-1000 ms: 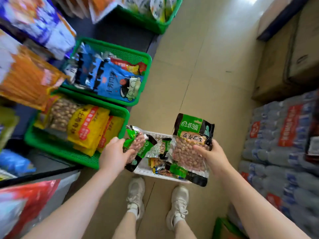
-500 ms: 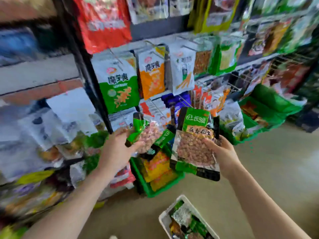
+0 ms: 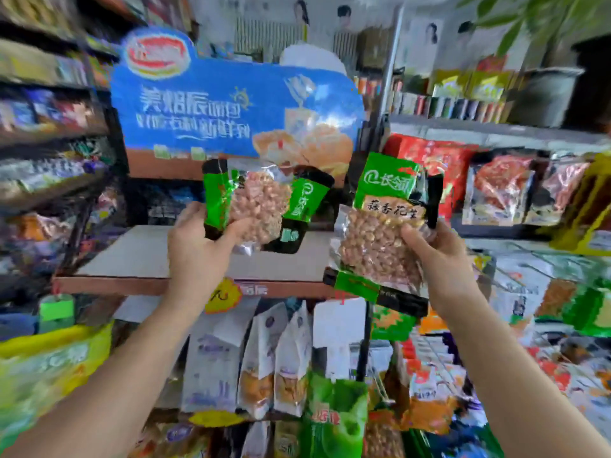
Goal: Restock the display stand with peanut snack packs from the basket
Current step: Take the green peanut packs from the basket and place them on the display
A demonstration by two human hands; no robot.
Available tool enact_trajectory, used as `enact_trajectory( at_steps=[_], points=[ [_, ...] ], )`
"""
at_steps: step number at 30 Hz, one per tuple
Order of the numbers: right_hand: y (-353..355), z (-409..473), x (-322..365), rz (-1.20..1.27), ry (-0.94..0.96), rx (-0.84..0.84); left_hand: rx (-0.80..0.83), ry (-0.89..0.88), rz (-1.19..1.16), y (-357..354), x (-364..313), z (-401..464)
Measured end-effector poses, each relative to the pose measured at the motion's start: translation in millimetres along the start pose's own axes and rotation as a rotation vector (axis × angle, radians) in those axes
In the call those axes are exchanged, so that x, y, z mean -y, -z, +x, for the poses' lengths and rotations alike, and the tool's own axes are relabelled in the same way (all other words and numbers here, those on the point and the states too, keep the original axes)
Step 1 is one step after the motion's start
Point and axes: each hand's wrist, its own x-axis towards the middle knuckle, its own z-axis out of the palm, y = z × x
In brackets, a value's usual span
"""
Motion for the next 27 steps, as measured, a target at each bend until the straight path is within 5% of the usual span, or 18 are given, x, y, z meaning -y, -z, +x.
enact_trajectory(
  at_steps=[6,14,17,19,22,27],
  points=[
    [-116.6,98.0,-27.2,-0.342,0.055,-0.106,-0.093,0.153,-0.137,21.6,73.0,53.4],
    [-176.3,161.7,-103.7,-0.704,-0.251,-0.181,-0.050,0.532,-0.498,17.1,144.0,67.8],
    [-189.0,157.9,-105.5,-0.941,-0.079,-0.293,-0.059,0.727,-0.593,-6.8,150.8,69.4],
    [-203.3,138.6,-100.6,-0.652,-0.024,-0.182,-0.028,0.870,-0.683,-26.4,149.1,70.1],
    [-221.5,99.1,-81.8,0.190,-0.429,0.082,0.087,1.010,-0.909,-56.5,134.8,69.0],
    [-183.3,95.9,-59.6,0.578,-0.448,0.277,0.446,0.939,-0.768,-97.4,112.4,52.7]
  ],
)
